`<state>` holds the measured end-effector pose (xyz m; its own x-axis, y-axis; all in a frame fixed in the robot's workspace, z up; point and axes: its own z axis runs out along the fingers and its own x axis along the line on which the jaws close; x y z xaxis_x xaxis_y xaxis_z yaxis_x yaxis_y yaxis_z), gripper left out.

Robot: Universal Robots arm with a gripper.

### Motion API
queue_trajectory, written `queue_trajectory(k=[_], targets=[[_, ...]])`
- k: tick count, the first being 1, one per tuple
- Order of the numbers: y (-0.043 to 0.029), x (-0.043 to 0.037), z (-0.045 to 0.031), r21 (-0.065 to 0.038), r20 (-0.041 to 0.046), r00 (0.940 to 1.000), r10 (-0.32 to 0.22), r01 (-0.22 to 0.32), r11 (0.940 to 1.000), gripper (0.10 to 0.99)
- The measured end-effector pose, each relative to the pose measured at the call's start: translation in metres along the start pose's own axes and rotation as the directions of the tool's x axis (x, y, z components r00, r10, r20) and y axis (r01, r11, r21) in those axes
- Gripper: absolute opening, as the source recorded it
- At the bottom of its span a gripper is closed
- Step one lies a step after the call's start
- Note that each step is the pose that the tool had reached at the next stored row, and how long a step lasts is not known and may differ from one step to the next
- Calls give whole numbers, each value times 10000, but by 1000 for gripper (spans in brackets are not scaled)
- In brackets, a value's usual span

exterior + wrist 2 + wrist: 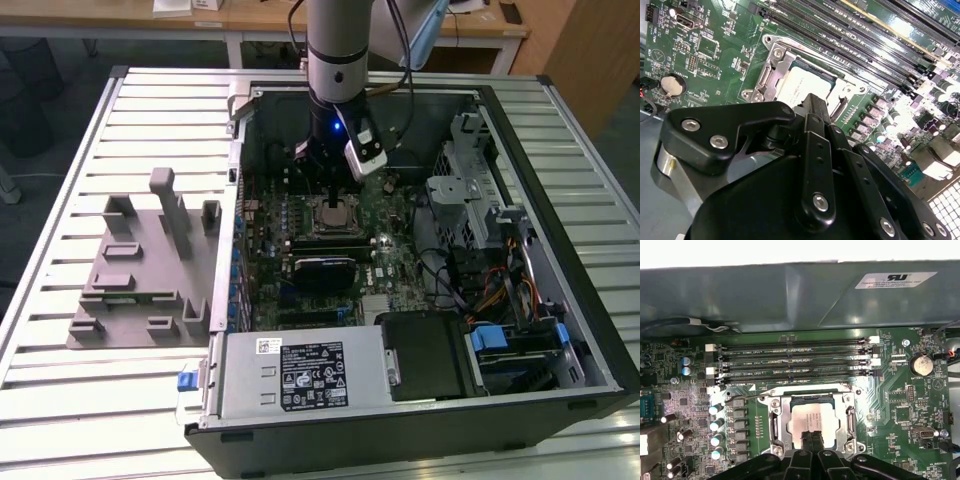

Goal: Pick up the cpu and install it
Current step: 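Install the first cpu locking lever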

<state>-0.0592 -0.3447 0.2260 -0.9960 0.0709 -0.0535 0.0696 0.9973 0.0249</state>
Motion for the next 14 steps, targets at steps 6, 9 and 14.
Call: queue_trajectory(k=[6, 9, 14], targets=[[0, 0, -2, 0, 0, 10000, 0, 0, 10000, 106], [0, 6, -3, 2, -1, 10000, 0, 0, 10000, 106], [-4, 62, -6, 0, 0, 10000, 1, -1, 10000, 106]])
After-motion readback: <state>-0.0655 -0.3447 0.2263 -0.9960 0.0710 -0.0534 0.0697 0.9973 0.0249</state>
